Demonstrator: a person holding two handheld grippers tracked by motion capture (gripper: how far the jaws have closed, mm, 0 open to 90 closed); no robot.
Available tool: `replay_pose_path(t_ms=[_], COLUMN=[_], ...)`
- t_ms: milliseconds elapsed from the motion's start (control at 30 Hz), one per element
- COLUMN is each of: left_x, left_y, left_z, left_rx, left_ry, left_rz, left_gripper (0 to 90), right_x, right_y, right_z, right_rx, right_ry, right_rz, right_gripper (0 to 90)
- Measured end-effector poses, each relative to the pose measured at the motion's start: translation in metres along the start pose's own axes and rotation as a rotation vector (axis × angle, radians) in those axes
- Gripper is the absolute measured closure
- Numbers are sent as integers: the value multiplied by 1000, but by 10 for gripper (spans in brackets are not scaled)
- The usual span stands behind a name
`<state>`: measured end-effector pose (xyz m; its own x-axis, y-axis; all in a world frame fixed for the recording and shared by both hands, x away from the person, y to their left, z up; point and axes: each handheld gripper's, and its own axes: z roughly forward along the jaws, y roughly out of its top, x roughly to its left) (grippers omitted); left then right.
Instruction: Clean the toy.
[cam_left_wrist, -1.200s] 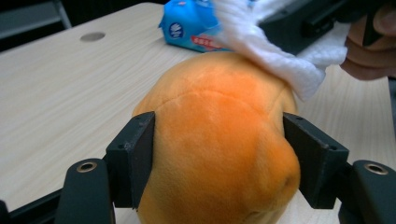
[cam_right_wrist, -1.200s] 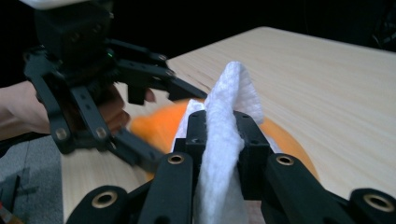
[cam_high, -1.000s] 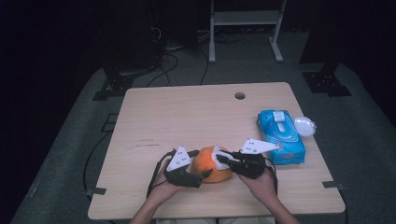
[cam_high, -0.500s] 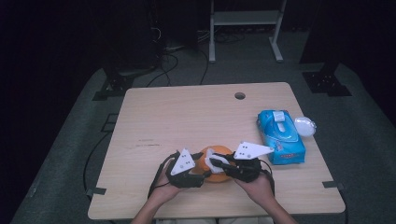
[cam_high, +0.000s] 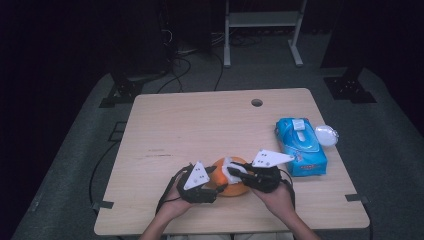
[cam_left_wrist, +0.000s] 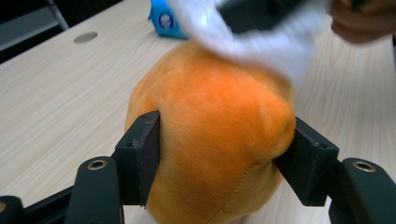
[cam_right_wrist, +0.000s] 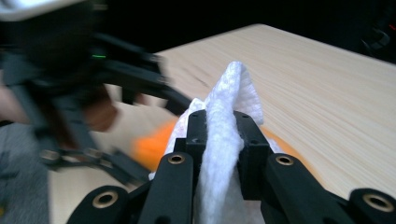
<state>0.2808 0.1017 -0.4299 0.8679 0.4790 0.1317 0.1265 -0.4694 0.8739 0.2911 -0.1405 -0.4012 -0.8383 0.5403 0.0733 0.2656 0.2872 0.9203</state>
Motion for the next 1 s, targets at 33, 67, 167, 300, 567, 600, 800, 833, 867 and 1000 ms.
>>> replay_pose_path(t_ms=[33,67,167,300,567,600,800,833,867,1000], left_x=[1,3,7,12,20,20,21,21,21,25], left_y=[-2,-5,-7,0,-9,-10,1,3,2,-6], left_z=[-1,-3,-5,-6,-10,-10,-13,-12,-10,-10], left_rx=[6,11,1,-53,-17,-19,-72,-65,-44,-31], left_ry=[1,-8,-53,-98,-58,-64,-74,-68,-59,-71], left_rz=[0,-13,-57,-153,-165,-172,-175,-177,-176,-204], left_gripper=[357,357,323,191,307,307,203,206,217,281], right_x=[0,-5,-24,-12,-20,-23,-17,-13,-9,-11], right_y=[0,-2,-15,-14,-19,-21,-21,-20,-18,-18], right_z=[0,-1,-4,2,1,0,4,5,7,6], right_rx=[0,2,3,-2,8,11,-6,-6,-5,13], right_ry=[0,-13,-29,24,-2,-6,39,55,54,20], right_rz=[0,20,119,83,112,126,129,117,94,95], right_gripper=[773,773,774,773,772,772,772,772,772,772])
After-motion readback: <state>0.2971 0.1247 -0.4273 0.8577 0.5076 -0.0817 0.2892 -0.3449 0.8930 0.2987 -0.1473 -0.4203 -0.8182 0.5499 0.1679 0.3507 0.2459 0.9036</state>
